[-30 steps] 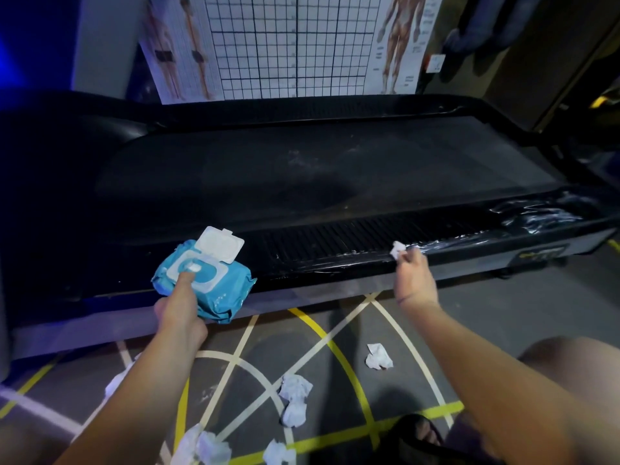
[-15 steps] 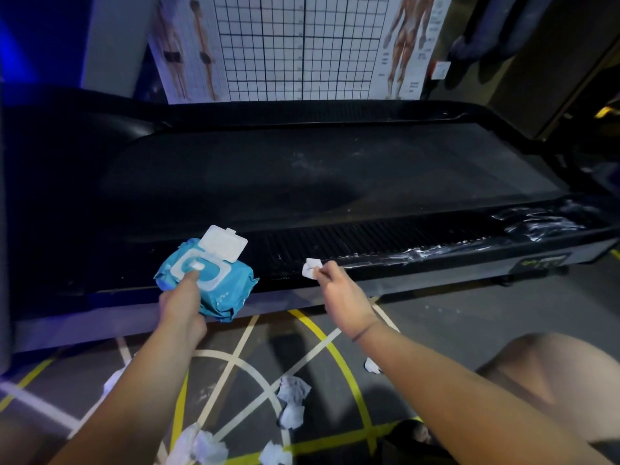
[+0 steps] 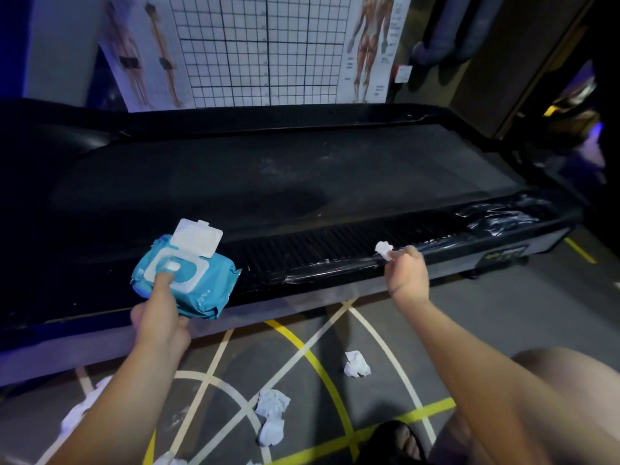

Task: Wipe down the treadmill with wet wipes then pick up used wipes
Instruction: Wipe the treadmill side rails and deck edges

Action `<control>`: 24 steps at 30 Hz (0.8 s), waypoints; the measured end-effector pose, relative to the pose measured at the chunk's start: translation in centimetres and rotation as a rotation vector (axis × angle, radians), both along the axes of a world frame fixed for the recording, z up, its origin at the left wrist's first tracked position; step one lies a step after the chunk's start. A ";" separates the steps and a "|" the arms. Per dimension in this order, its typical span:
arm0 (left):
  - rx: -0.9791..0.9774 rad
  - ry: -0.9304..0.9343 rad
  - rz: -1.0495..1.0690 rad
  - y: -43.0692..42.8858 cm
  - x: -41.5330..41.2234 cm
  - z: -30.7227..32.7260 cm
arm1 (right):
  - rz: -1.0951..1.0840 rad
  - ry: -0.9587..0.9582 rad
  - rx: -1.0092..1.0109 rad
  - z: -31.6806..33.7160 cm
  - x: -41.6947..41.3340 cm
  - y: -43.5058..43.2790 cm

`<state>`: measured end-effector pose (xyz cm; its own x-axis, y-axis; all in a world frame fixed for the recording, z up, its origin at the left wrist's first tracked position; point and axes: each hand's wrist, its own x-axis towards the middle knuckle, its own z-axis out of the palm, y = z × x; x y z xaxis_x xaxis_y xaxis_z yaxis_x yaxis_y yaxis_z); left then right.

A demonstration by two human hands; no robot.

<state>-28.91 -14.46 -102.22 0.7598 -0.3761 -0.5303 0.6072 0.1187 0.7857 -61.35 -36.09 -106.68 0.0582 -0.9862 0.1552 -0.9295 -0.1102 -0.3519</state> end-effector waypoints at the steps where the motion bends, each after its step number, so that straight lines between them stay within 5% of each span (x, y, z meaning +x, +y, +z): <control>1: 0.000 -0.005 -0.011 -0.4 -0.2 0.0 | 0.089 -0.016 0.010 0.2 0.6 0.4; 5: 0.003 -0.012 -0.075 -1.7 -1.7 0.1 | 0.546 0.094 0.047 -0.7 2.7 2.2; 7: 0.004 -0.012 -0.074 -2.1 -2.4 0.2 | 0.600 0.196 0.054 -1.7 2.2 1.7; 18: 0.029 -0.038 -0.094 -2.4 -2.8 -0.1 | 0.036 0.232 0.075 0.3 -6.2 -5.3; 24: 0.023 -0.079 -0.105 -3.1 -2.8 0.2 | 0.164 0.101 -0.097 -0.3 -2.2 -4.3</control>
<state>-31.72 -17.60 -102.00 0.7565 -0.4444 -0.4798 0.5516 0.0395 0.8332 -63.59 -40.40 -107.02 0.2368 -0.9428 0.2346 -0.9262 -0.2919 -0.2385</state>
